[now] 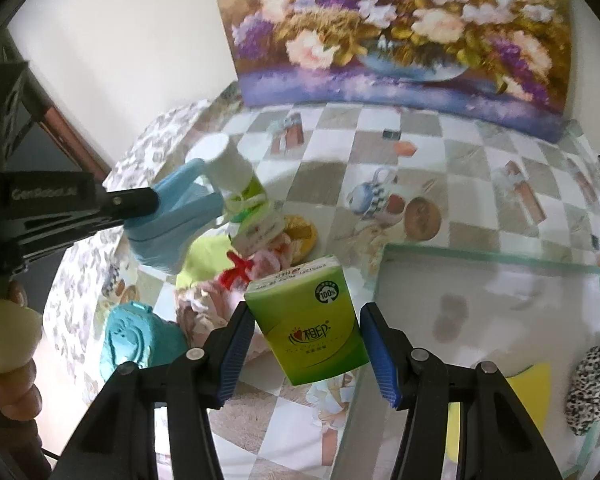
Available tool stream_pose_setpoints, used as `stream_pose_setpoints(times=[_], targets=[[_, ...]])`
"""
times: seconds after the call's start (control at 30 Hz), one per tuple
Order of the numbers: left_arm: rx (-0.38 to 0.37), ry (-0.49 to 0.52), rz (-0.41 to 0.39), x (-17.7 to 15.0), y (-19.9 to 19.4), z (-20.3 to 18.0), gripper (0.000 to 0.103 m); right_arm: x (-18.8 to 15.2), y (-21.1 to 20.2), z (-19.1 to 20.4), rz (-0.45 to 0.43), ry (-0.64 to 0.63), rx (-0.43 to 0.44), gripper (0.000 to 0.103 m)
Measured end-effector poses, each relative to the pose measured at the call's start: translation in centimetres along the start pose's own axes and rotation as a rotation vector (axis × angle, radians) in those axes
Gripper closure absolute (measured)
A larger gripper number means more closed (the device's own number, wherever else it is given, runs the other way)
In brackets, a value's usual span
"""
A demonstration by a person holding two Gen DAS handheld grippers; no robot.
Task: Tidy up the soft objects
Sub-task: 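Carry mask and tissue pack into the tray and open both grippers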
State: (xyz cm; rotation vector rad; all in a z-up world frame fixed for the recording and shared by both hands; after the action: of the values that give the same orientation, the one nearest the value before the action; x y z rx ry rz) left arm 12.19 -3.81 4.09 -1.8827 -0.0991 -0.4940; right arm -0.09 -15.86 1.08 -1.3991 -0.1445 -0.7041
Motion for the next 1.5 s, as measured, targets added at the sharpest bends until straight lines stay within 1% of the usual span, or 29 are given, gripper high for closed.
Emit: stream_pose_setpoints(times=[0.1,0.23,0.37,0.47,0.63,0.73,0.9,1.1,1.2,1.33,1.5], targets=[[-0.003,0.008,-0.046,0.4,-1.8,-0.2,0.095,0.3,-1.2,-0.4,-0.019,0.013,-0.017,0.045],[-0.015,0.020,-0.086,0.6,-3.5,-0.9,0.095,0.5,-2.6,-1.3,-0.041,0.029,-0.050,0.045],[-0.030,0.031,-0.105,0.6,-4.6,-1.6,0.095,0.6,-4.1,-3.0,-0.068,0.070,-0.073,0.045],[-0.040,0.039,-0.113,0.5,-5.1,-2.3,0.095,0.7,-5.4,-4.8,-0.093,0.116,-0.098,0.045],[-0.055,0.060,-0.121,0.1,-5.6,-3.6,0.095,-0.1,-7.5,-9.0,-0.126,0.225,-0.136,0.045],[-0.067,0.081,-0.111,-0.3,-5.6,-4.8,0.095,-0.9,-8.4,-11.6,-0.137,0.291,-0.167,0.045],[-0.081,0.130,-0.099,-1.2,-5.4,-7.2,0.095,-2.4,-9.9,-15.8,-0.144,0.402,-0.193,0.045],[-0.118,0.213,-0.043,-3.3,-4.2,-11.0,0.095,-4.2,-10.9,-19.6,-0.127,0.487,-0.254,0.045],[-0.129,0.268,-0.004,-4.8,-3.2,-13.2,0.095,-4.9,-10.8,-20.8,-0.115,0.517,-0.262,0.045],[-0.111,0.322,0.034,-6.6,-1.6,-15.2,0.095,-5.6,-10.2,-21.8,-0.095,0.545,-0.268,0.045],[-0.108,0.354,0.078,-8.1,0.2,-16.6,0.095,-6.2,-8.7,-22.0,-0.056,0.546,-0.268,0.045]])
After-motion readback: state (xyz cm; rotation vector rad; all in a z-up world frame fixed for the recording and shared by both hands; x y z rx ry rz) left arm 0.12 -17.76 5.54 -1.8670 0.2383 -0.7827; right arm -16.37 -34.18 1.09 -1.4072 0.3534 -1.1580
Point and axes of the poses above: each gripper's, at about its wrist camera, not at the fingertips, and y roughly the way its jaws point, z to its left, x to its top, the point moved 2 cm from there along y, roughly the way its jaws point, and after that the axes turned 4 degrees about -y, right-handed, at the moved point
